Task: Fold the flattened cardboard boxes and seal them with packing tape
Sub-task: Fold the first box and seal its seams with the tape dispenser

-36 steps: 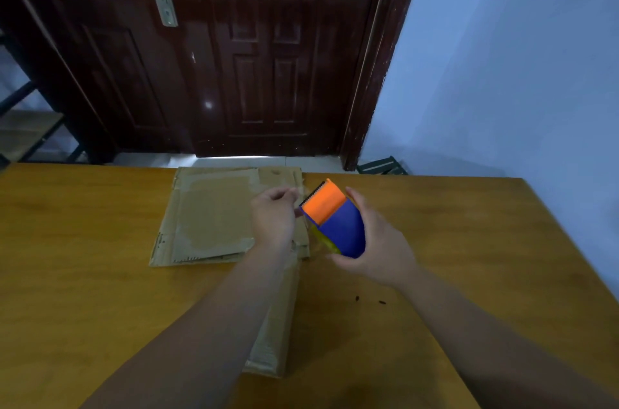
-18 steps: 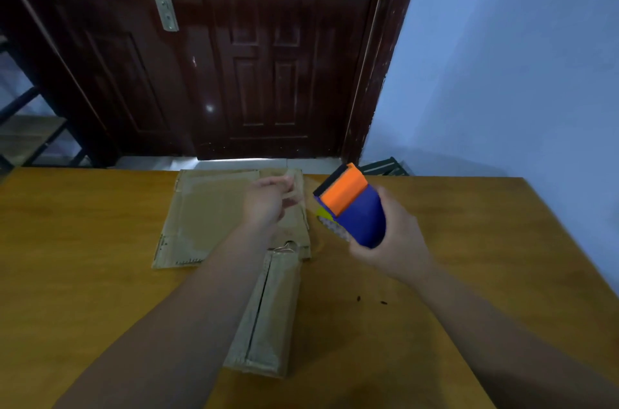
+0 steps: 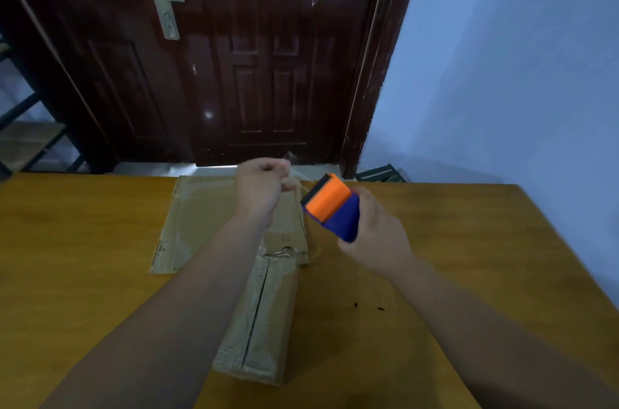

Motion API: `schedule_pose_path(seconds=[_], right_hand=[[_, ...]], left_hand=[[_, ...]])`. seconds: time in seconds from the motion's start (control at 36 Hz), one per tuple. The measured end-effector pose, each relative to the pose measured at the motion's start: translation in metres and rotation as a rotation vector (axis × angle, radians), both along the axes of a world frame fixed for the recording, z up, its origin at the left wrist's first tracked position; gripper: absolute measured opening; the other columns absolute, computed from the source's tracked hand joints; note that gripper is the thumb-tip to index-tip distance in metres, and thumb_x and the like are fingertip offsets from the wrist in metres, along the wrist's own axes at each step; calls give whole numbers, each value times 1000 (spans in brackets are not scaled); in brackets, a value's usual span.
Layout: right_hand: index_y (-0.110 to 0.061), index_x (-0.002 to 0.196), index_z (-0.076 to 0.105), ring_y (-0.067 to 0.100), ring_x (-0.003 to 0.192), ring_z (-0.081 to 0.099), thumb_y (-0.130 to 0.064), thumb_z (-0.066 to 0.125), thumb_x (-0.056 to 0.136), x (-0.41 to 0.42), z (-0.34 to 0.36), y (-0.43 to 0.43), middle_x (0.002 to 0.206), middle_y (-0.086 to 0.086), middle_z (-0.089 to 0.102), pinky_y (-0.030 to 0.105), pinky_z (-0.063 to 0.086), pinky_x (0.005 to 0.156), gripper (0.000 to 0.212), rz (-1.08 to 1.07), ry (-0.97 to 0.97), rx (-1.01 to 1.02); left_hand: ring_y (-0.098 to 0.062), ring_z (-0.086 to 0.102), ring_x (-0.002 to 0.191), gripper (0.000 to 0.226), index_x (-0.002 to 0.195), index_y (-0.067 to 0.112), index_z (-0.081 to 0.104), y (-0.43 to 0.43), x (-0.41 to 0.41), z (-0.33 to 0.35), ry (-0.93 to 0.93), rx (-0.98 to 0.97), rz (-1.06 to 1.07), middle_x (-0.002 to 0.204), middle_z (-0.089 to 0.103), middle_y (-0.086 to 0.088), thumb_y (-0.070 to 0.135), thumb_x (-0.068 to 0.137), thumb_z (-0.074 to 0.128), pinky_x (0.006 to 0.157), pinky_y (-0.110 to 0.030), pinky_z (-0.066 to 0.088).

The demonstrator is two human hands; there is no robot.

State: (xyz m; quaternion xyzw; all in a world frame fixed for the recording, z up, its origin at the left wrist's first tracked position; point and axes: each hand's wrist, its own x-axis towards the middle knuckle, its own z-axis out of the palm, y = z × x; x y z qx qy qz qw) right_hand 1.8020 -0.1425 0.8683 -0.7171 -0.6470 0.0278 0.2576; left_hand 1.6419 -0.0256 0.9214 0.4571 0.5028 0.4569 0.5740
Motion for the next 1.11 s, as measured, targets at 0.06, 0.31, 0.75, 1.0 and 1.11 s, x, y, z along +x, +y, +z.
schedule_pose_path(seconds=[0.06,0.31,0.75,1.0,1.11], right_hand=[[-19,134,32,14,74,52,-26,74,73,8,-3,1,106,-2,53,27,41,62,74,-54,-14,-79],[-21,121,32,9,66,46,-25,78,70,18,-16,3,91,-7,42,17,29,51,69,-110,27,-109],[-15,137,36,6,82,50,-37,73,75,10,-15,-12,109,-4,53,23,41,69,76,2,-17,-58],[-25,122,27,15,68,51,-34,72,75,8,-15,6,95,-3,49,26,38,55,66,-142,-69,-215],[-22,117,30,19,65,53,-32,69,76,10,-10,13,89,-1,47,27,38,52,57,-160,-40,-252]], left_hand=[[-9,63,50,21,71,17,69,0,0,9,57,168,6,71,68,0,5,87,65,59,-29,57],[-4,68,66,20,74,37,68,-18,5,24,221,442,-11,68,69,16,22,88,67,59,-11,47],[-3,63,81,17,74,37,67,6,-16,-2,266,264,179,77,67,18,25,86,68,67,-15,41],[-15,48,92,8,90,21,75,-32,13,8,473,538,120,79,62,17,23,87,67,75,-22,38],[-9,37,84,11,92,18,75,-46,17,10,517,677,167,82,66,8,22,88,66,73,-10,32]])
